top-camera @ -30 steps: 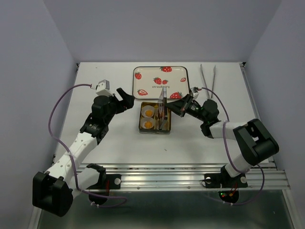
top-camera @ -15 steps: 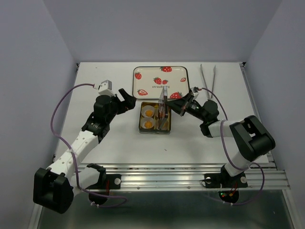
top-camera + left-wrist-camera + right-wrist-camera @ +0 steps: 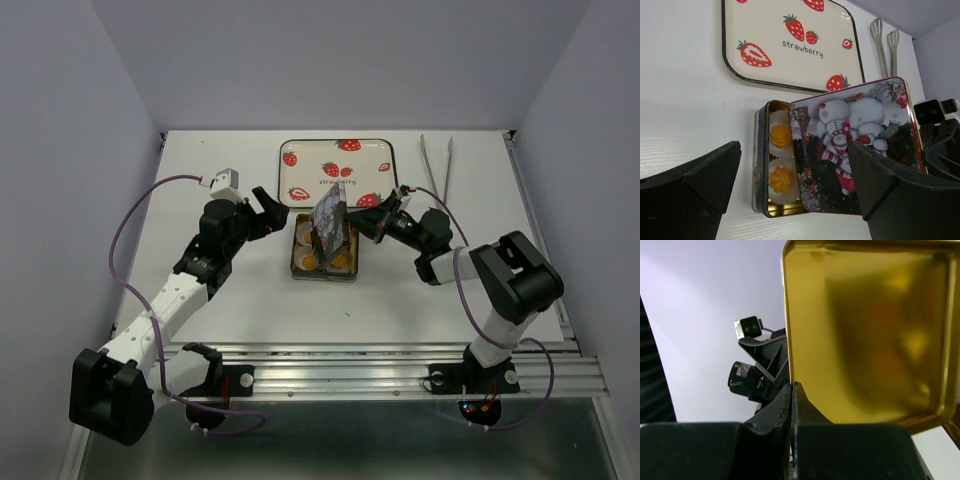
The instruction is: Pack the cookies
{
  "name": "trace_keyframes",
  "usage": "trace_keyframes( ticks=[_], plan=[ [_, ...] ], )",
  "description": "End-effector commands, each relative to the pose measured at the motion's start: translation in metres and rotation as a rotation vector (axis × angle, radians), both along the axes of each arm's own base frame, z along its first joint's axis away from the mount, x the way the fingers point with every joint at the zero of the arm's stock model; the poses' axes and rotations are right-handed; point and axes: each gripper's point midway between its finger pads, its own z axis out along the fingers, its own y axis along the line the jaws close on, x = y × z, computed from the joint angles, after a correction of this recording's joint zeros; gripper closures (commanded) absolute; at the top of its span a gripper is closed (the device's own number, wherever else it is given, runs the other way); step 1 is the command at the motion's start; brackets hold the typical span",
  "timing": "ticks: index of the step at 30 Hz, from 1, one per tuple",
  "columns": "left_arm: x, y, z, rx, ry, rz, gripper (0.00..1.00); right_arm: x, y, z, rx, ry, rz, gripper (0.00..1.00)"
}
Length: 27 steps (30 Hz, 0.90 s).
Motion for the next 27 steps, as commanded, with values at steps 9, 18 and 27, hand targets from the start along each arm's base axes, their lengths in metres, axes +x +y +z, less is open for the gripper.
trace_keyframes(
  ticks=[9, 18, 27],
  plan=[
    [0.008, -0.007, 0.03, -0.025, -0.071, -0.01, 0.01, -0.016, -0.006, 0.04, 0.143, -0.209, 0.025, 0.93],
    [0.015, -0.012, 0.019, -0.011, -0.037, -0.014, 0.01, -0.013, -0.021, 0.032, 0.127, -0.201, -0.008, 0.79],
    [0.016, -0.014, 0.009, -0.003, -0.013, -0.014, 0.01, -0.005, -0.039, 0.001, -0.037, -0.17, -0.084, 0.57]
  ],
)
